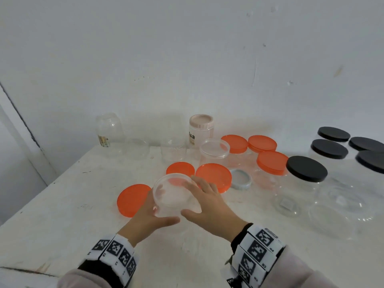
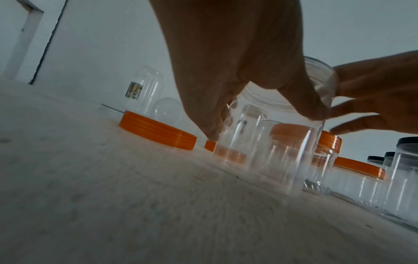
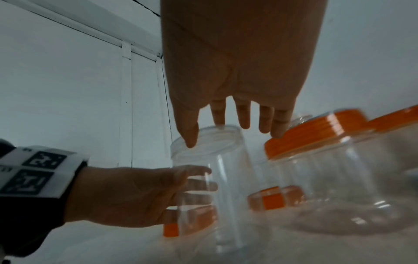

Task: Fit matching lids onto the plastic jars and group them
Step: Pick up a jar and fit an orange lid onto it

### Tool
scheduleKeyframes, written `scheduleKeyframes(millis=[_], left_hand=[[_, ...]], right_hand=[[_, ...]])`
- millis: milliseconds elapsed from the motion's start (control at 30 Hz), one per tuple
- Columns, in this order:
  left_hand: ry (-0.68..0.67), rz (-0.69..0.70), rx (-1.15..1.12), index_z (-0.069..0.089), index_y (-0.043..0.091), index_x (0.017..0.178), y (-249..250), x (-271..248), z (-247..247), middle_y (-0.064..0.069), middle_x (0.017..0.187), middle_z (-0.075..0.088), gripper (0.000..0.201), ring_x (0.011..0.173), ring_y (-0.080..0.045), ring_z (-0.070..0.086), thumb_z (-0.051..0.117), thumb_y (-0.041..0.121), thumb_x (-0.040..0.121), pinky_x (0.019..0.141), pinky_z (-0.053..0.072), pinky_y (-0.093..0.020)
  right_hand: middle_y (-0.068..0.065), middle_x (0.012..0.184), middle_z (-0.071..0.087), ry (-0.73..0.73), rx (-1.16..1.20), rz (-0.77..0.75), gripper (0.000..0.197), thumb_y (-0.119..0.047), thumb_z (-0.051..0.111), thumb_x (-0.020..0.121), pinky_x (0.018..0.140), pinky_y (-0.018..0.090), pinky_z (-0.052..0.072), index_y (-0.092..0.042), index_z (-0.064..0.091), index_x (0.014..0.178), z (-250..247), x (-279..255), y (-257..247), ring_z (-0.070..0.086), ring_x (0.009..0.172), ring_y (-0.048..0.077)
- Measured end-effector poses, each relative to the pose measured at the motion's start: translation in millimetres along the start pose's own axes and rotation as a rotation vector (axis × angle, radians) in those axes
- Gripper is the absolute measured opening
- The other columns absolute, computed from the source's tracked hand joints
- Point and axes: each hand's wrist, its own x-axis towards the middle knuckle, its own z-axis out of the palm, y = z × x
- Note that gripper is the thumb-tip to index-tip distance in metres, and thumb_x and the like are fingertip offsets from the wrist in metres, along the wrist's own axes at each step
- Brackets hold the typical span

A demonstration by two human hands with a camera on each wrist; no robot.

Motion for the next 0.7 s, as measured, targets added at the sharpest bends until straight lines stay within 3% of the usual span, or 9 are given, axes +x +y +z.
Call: scheduleKeyframes(millis=[100, 167, 233, 433, 533, 700], left_hand=[[-0.027, -0.019, 0.007, 0.023, 0.055, 0.13, 1.6, -0.2, -0.2, 0.026, 0.138, 0.036, 0.106, 0.13, -0.002, 0.035, 0.091, 0.046, 0.049, 0.103, 0.029, -0.019], [-0.031, -0.026, 0.006, 0.022, 0.05, 0.134, 2.7, 0.0, -0.4, 0.022, 0.141, 0.036, 0.105, 0.132, -0.003, 0.033, 0.089, 0.038, 0.055, 0.104, 0.029, -0.019], [-0.018, -0.032, 0.019, 0.022, 0.047, 0.135, 4.5, 0.3, -0.1, 0.02, 0.141, 0.037, 0.103, 0.131, -0.004, 0.034, 0.086, 0.035, 0.055, 0.104, 0.03, -0.019], [0.022, -0.03, 0.058, 0.029, 0.045, 0.131, 6.4, 3.5, -0.9, 0.017, 0.137, 0.042, 0.1, 0.126, -0.003, 0.038, 0.087, 0.036, 0.05, 0.097, 0.035, -0.019], [0.048, -0.04, 0.078, 0.029, 0.041, 0.134, 9.7, 7.3, -2.5, 0.014, 0.137, 0.043, 0.103, 0.126, -0.005, 0.04, 0.087, 0.037, 0.049, 0.097, 0.035, -0.021], [0.134, -0.031, 0.078, 0.029, 0.033, 0.142, 22.2, 17.6, -16.2, 0.01, 0.138, 0.045, 0.112, 0.128, -0.011, 0.042, 0.086, 0.037, 0.046, 0.103, 0.035, -0.028]], right_hand=[[-0.009, 0.153, 0.016, 0.124, 0.06, 0.068, 0.058, -0.038, 0.061, 0.09, 0.113, 0.034, 0.023, -0.036, 0.036, 0.143, -25.3, -28.3, 25.2, 0.013, 0.138, 0.014], [-0.008, 0.146, 0.025, 0.253, 0.061, 0.127, 0.051, -0.033, 0.063, 0.089, 0.104, 0.028, 0.03, -0.032, 0.045, 0.137, -44.6, -49.4, 46.6, 0.019, 0.134, 0.012], [-0.01, 0.135, 0.034, 0.414, 0.042, 0.187, 0.044, -0.025, 0.066, 0.088, 0.097, 0.022, 0.026, -0.026, 0.053, 0.13, -64.8, -70.7, 69.4, 0.027, 0.127, 0.012], [0.006, 0.125, 0.047, 0.889, -0.008, 0.399, 0.034, -0.009, 0.065, 0.087, 0.098, 0.04, 0.039, -0.014, 0.059, 0.12, -120.0, -118.0, 134.7, 0.04, 0.12, 0.027], [0.015, 0.13, 0.044, 0.881, -0.078, 0.567, 0.038, -0.014, 0.063, 0.089, 0.098, 0.044, 0.035, -0.012, 0.055, 0.126, -134.6, -130.5, 161.9, 0.035, 0.122, 0.035], [0.019, 0.14, 0.036, 0.64, -0.181, 0.798, 0.058, -0.037, 0.064, 0.088, 0.104, 0.057, 0.029, -0.014, 0.046, 0.138, -142.3, -135.3, 188.4, 0.028, 0.129, 0.04]])
